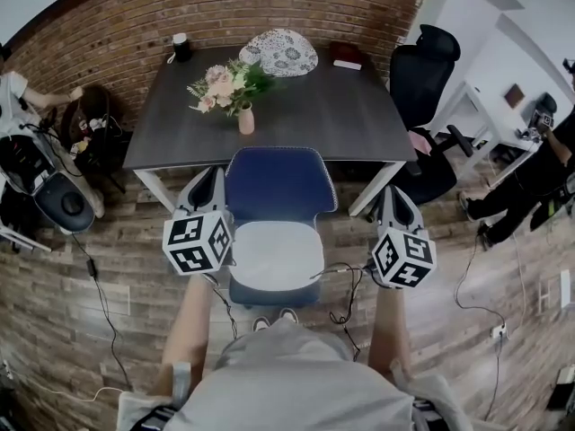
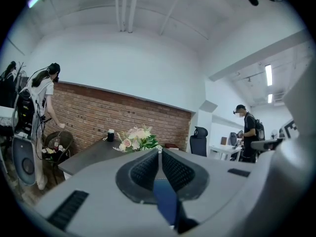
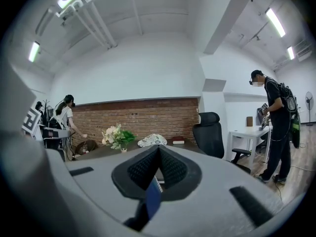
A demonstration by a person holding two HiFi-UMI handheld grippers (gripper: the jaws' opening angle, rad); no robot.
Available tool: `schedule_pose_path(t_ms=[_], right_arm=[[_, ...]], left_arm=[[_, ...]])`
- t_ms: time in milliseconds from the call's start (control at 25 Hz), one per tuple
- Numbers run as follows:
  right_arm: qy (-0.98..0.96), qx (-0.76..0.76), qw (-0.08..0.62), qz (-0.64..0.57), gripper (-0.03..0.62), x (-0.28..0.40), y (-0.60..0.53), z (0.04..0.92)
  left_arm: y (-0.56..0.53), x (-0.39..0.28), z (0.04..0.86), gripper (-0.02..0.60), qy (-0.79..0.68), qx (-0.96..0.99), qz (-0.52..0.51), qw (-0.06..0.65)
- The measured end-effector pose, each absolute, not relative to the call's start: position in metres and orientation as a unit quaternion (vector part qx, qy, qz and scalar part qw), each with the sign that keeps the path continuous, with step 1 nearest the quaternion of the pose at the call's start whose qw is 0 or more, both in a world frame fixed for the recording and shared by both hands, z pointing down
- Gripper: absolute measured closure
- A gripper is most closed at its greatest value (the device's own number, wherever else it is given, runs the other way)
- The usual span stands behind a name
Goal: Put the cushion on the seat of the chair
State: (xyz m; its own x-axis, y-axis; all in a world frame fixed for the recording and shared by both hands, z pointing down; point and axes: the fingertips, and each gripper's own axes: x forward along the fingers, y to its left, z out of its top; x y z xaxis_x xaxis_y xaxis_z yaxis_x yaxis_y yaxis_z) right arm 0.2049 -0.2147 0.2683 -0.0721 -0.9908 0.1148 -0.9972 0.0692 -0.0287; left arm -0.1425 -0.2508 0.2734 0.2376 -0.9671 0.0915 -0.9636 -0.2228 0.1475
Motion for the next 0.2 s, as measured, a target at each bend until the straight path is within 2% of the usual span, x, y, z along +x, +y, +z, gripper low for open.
schedule_pose_path(t_ms=[200], right_arm=[[-0.729,0.681,0.034,0.051,0.592,0.2062,-0.2129,0.2677]], left_arm=[[-0.2510,-0.1408,0.2739,0.558,-0.617,0.782,-0.008,0.090]])
